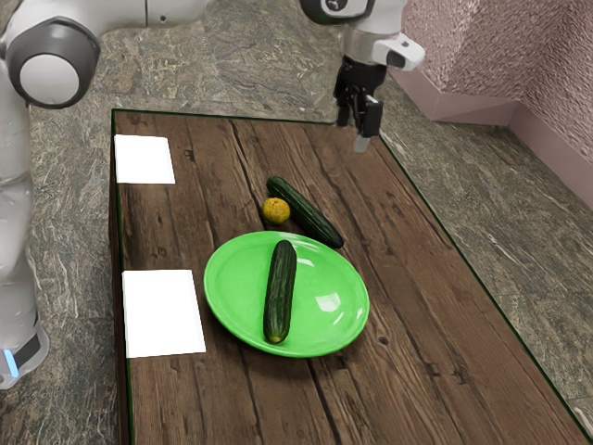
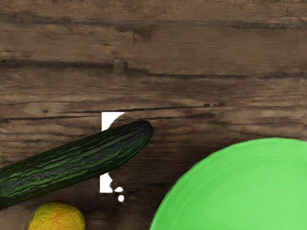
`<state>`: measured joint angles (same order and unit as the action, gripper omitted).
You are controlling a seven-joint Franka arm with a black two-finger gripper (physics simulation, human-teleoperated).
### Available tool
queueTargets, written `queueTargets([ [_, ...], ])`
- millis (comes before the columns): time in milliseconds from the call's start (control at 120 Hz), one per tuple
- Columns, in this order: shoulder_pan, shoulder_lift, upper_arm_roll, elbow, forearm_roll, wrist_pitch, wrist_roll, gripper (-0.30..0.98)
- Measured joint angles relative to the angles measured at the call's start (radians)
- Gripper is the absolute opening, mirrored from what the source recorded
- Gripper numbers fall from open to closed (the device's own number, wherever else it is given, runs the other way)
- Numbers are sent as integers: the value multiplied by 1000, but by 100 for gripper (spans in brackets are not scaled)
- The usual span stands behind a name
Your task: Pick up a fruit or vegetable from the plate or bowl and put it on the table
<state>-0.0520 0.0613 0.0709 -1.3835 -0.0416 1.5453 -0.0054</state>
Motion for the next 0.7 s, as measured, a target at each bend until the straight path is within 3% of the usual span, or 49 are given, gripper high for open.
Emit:
queueTargets([
  [233, 77, 13, 6, 34, -30, -15, -10, 69],
  [375, 30, 51, 19, 52, -34, -12, -45, 68],
  [617, 45, 94, 52, 107, -34, -11, -249, 69],
  [700, -12, 82, 71, 75, -36, -14, -311, 69],
])
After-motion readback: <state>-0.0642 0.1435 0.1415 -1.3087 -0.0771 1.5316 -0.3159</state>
